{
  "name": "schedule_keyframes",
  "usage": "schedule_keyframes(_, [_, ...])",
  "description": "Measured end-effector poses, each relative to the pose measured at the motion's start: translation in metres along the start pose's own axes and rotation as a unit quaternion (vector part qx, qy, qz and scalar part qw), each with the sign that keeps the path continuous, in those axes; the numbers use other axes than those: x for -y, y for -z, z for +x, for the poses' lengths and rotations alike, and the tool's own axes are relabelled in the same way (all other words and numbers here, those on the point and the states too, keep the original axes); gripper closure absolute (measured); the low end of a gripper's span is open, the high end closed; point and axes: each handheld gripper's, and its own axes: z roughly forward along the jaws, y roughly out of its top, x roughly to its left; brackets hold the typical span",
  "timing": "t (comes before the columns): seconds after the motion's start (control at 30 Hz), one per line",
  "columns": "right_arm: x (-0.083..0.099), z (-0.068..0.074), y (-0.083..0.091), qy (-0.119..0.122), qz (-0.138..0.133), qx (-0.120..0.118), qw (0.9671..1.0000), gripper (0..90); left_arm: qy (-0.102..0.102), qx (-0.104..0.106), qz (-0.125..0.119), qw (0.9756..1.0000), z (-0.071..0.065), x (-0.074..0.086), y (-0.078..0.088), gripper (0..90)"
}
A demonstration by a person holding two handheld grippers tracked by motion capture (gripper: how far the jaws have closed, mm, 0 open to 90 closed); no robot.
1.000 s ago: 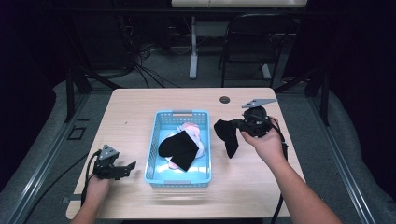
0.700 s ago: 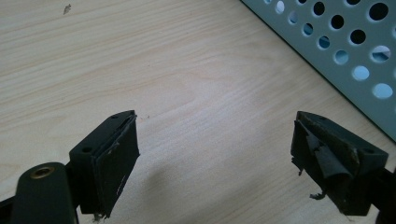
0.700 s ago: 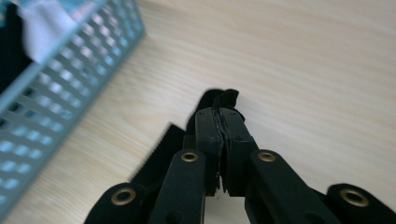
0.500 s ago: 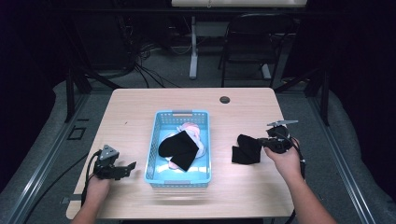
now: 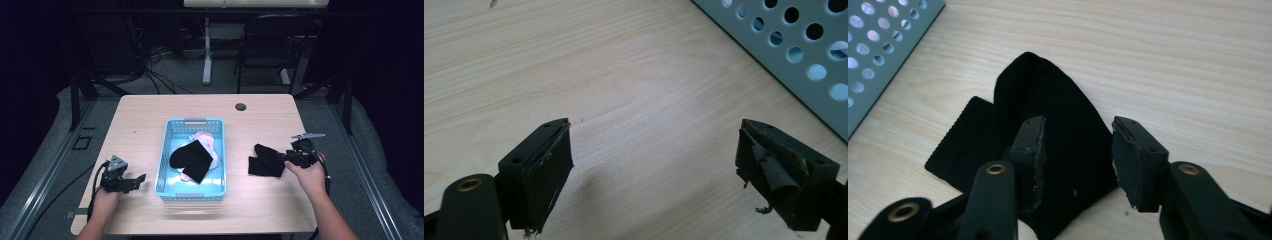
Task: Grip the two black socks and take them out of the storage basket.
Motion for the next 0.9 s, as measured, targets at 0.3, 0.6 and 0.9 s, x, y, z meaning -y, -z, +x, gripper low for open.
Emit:
schedule_keyframes(0.3, [-0.006,0.005,0.0,-0.004,0.004,-0.01,0.9999,54.1,0.0,0.0,-0.001,1.0,0.0,0.0,0.0,15.1])
schedule_keyframes(0.6, [-0.044,0.07,0.011,0.079,-0.028,-0.078,0.9934,57.8,-0.002,0.001,0.001,1.0,0.0,0.0,0.0,15.1])
schedule_keyframes(0.9, [-0.083,0.13,0.002,0.136,-0.056,-0.101,0.9839,54.9,-0.001,0.005,-0.004,1.0,0.0,0.0,0.001,15.1])
